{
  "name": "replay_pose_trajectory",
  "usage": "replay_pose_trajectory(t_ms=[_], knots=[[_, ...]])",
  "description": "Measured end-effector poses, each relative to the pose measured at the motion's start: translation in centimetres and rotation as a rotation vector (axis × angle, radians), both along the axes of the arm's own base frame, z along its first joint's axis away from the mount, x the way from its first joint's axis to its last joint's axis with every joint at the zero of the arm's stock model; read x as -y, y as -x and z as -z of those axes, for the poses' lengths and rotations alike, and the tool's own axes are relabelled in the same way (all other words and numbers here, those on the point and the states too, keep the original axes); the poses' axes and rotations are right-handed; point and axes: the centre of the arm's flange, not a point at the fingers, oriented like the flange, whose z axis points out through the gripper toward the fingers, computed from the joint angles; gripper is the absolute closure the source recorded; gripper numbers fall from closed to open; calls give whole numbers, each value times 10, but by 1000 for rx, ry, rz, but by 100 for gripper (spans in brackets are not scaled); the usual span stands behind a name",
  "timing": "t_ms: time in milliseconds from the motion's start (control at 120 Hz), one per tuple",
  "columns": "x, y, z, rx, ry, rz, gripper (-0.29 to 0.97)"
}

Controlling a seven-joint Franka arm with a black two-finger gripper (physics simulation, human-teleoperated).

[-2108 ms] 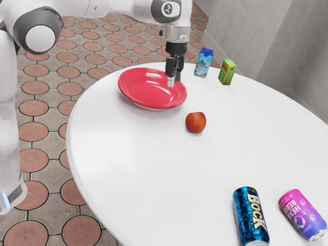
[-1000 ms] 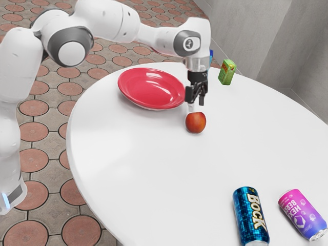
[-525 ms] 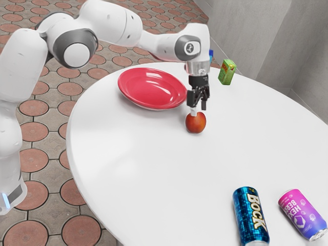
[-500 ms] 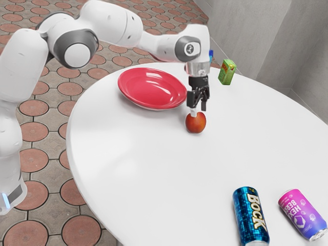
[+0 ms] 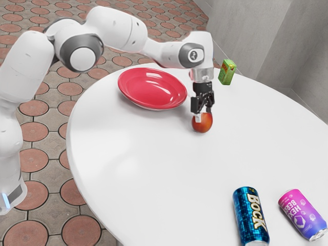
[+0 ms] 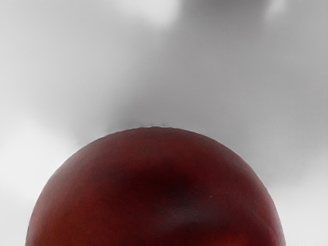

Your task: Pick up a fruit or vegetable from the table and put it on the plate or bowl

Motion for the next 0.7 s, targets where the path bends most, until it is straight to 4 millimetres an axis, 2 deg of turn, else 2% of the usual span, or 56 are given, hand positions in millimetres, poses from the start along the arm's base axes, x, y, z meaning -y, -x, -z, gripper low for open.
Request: replay_pose_trajectory(t_ms=[117,467,700], knots=[[4,-10,11,4,11,12,0],[2,-19,7,41,3,12,0],[5,-26,14,62,-4,9,0]])
